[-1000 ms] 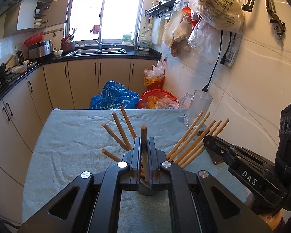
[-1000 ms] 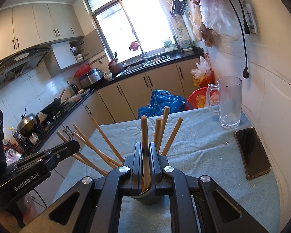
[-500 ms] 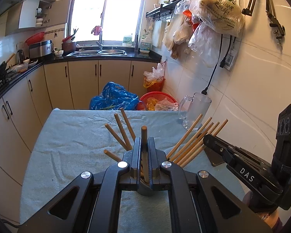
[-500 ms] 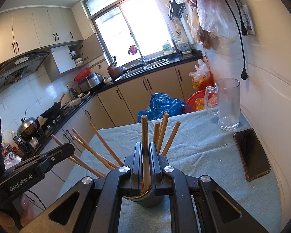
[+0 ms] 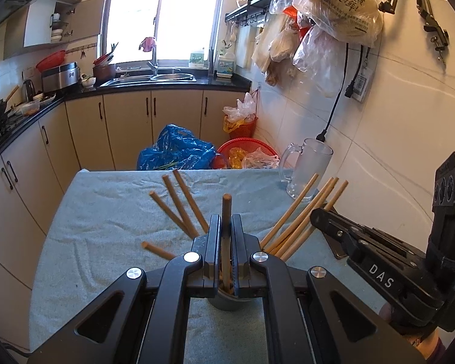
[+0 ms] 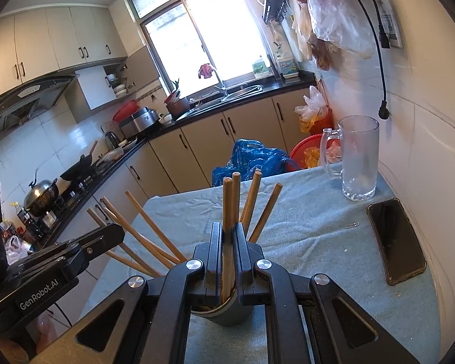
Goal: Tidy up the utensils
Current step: 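Lower the chopstick into the black cup with the right gripper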
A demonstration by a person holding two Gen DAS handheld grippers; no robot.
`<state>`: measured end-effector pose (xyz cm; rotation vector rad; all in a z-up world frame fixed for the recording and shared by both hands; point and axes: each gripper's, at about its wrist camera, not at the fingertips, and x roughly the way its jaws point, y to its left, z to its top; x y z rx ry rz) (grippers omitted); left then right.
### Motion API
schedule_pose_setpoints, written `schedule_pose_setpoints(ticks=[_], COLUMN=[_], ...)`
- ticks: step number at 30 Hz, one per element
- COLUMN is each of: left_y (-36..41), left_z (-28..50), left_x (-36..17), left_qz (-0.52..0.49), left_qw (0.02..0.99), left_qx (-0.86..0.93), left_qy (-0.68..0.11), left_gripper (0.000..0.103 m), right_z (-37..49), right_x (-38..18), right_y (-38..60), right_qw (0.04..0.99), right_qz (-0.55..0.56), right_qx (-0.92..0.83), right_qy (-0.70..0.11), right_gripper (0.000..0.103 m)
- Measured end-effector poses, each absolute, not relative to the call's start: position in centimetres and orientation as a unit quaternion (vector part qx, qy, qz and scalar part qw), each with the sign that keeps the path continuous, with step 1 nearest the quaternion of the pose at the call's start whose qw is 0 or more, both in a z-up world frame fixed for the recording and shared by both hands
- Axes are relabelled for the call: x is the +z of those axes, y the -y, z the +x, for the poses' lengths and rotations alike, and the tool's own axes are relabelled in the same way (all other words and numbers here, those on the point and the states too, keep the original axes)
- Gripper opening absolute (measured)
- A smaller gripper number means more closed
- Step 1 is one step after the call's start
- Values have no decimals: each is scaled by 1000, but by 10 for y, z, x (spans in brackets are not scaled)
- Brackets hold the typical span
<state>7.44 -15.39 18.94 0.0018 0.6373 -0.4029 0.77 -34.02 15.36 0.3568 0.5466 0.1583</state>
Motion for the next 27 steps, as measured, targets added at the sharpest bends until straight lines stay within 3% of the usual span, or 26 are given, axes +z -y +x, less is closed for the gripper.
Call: schedule_pose_setpoints(ticks=[27], left_y=[157], left_z=[71], left_x=[190], left_qz=[22], left_qw=[932], left_qx=[-189], left_qy=[-309], left_gripper=[5], right_z=[15], right_x=[156], right_y=[340], right_qw=[945], right_qz=[169], right_qx=[79], right_qy=[-268], right_gripper=[8])
